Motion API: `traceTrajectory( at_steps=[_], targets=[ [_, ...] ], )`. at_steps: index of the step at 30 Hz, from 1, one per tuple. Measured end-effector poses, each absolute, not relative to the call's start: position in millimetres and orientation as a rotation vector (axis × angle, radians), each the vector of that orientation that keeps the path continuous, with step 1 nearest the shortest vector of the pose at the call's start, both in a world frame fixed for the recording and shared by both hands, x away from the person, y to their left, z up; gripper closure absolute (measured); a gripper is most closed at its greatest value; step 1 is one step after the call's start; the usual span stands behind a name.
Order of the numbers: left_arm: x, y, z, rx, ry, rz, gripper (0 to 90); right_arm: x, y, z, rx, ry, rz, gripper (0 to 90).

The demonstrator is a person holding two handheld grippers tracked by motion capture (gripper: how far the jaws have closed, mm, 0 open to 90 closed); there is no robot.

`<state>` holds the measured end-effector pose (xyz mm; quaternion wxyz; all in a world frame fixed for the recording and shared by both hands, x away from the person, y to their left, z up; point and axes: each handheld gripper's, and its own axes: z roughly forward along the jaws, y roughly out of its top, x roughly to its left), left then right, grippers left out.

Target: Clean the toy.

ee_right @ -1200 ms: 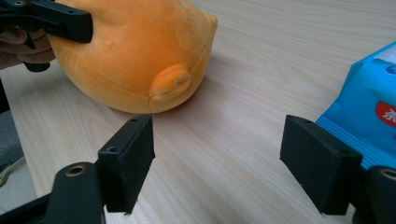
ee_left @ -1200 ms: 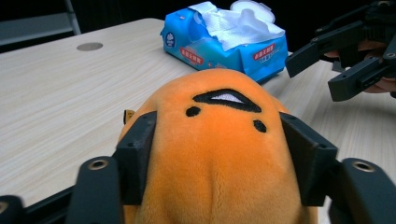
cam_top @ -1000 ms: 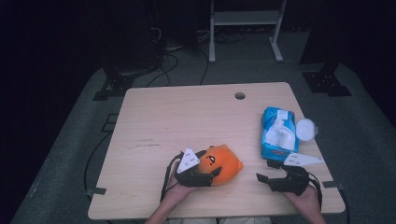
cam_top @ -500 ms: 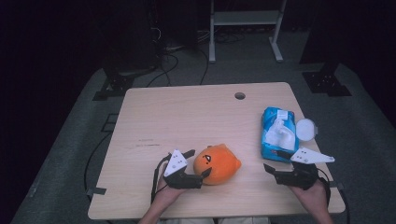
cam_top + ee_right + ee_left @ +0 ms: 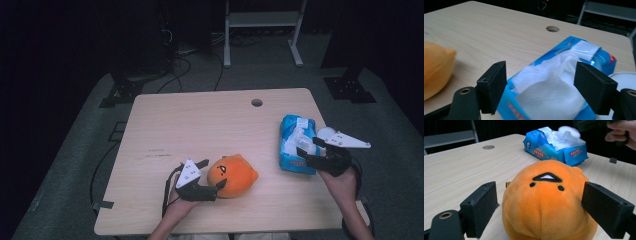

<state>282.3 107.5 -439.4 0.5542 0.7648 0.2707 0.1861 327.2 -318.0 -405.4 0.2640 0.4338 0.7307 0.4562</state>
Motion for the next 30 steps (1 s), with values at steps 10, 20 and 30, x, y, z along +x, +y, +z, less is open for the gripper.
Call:
traceTrajectory(
  at_steps=[10, 20, 30],
  targets=[
    [283.4, 105.6, -442.5, 1.822, 0.633, 0.429, 13.2, 359.9, -330.0, -425.1, 1.325, 1.959, 1.093, 26.7],
    [283.3, 98.8, -445.1, 1.845, 0.613, 0.423, 13.1, 362.6, -324.2, -442.8, 1.376, 1.904, 1.034, 36.6],
    [284.9, 101.0, -446.4, 1.845, 0.624, 0.411, 12.7, 355.1, -321.6, -442.8, 1.343, 1.844, 1.006, 55.5]
  ],
)
